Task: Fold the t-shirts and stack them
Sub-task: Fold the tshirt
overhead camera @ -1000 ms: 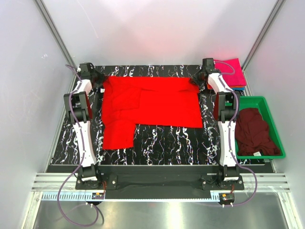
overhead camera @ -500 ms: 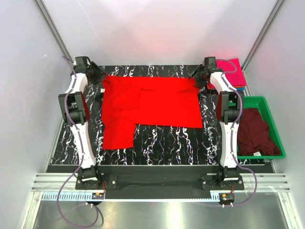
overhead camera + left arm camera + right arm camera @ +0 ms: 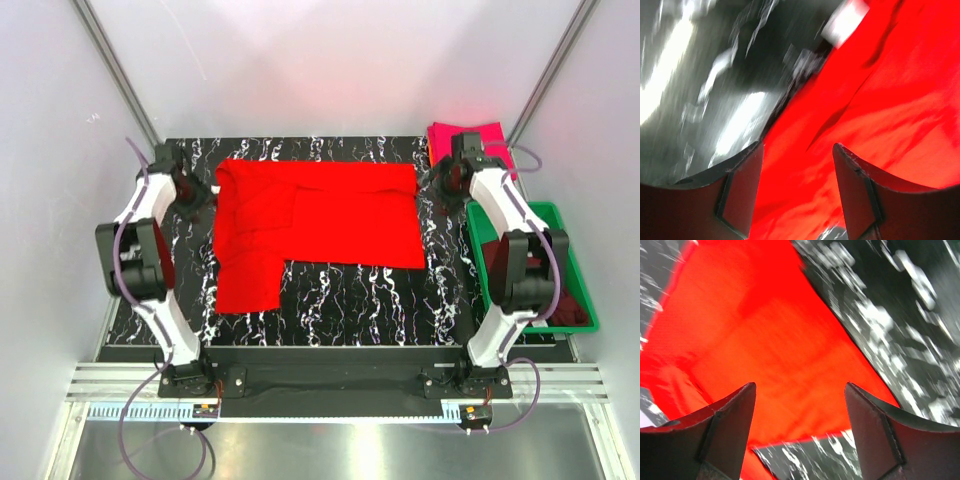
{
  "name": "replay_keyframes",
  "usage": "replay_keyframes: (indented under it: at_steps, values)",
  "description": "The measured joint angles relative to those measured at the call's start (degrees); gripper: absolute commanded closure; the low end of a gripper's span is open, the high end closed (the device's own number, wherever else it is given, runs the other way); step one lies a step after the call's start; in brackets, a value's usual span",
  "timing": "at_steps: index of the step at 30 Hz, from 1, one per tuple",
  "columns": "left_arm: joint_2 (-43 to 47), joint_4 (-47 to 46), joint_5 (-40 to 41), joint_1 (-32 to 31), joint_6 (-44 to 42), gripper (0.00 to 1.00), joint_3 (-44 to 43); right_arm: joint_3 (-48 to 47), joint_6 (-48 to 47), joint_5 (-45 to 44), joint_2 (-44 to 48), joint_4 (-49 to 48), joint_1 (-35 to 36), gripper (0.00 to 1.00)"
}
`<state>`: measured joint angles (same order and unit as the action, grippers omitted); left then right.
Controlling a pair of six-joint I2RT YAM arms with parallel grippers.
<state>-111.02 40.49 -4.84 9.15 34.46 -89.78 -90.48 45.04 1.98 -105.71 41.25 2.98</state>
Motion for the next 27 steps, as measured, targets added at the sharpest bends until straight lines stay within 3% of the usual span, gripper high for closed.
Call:
replay_keyframes:
  at_steps: [5, 7, 14, 20, 27]
  values:
    - [13.7, 5.2, 3.5, -2.6, 0.9, 0.39, 15.2, 12.7, 3.6, 0.3, 5.5, 1.7, 0.0, 0.25]
    - [20.3, 7.7, 4.9, -4.0, 1.9, 0.45, 19.7, 17.0, 4.8, 0.7, 5.5, 1.6, 0.0, 0.27]
    - [39.9, 11.3, 8.0, -5.6, 8.0, 0.43, 36.6, 25.4, 6.4, 0.6, 10.5, 1.2, 0.0, 0.28]
    - [44.6, 12.3, 8.0, -7.0, 16.8, 0.44, 48.1, 27.4, 7.7, 0.8, 13.9, -0.2, 0.0, 0.28]
    - [45.9, 12.3, 8.7, -7.2, 27.7, 0.44, 54.1, 27.5, 7.7, 1.2, 13.9, -1.0, 0.0, 0.30]
